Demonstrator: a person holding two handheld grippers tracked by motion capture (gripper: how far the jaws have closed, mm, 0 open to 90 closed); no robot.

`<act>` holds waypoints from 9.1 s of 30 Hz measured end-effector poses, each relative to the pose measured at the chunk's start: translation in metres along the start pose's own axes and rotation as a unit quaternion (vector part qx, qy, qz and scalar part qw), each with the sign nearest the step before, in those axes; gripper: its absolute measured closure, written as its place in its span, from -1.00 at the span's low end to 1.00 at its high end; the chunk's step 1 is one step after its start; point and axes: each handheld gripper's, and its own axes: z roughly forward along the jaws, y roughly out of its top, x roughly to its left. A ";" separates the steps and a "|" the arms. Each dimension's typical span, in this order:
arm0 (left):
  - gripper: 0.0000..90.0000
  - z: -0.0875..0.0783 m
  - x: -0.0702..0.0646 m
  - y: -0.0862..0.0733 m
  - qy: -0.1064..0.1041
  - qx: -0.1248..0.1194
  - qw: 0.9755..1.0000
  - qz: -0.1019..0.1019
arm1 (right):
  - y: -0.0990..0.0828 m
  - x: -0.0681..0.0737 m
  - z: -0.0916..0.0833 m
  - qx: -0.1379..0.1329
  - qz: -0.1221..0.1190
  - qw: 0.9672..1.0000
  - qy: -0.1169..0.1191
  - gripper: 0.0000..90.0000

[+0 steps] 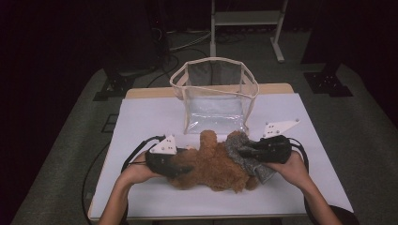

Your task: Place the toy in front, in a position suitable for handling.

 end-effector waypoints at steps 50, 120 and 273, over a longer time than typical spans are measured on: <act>-0.13 -0.001 -0.002 0.002 -0.007 0.012 1.000 0.012 | 0.008 0.004 -0.003 -0.004 -0.020 1.000 -0.006 0.65; -0.15 0.007 -0.001 0.015 0.001 0.001 1.000 -0.001 | 0.020 0.005 0.023 0.028 -0.022 0.999 0.031 0.64; 0.05 0.021 -0.003 0.037 0.013 -0.125 0.991 -0.053 | 0.013 -0.007 -0.006 -0.004 0.012 1.000 0.005 0.66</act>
